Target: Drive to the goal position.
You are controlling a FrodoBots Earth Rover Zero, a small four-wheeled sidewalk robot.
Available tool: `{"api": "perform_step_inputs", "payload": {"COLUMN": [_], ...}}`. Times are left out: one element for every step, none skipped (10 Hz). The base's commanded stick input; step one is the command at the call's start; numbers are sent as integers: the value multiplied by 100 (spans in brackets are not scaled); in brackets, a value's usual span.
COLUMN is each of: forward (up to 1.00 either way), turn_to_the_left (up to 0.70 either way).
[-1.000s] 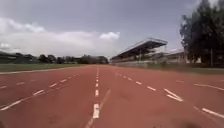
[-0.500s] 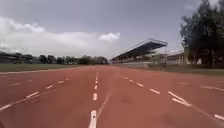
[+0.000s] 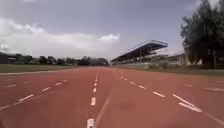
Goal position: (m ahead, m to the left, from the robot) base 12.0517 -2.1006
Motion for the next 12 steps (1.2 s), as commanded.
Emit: {"api": "perform_step_inputs", "payload": {"forward": [45,45,45,45,45,45,45,45,45,45,45,45], "turn_to_the_left": [0,0,0,0,0,0,0,0,0,0,0,0]}}
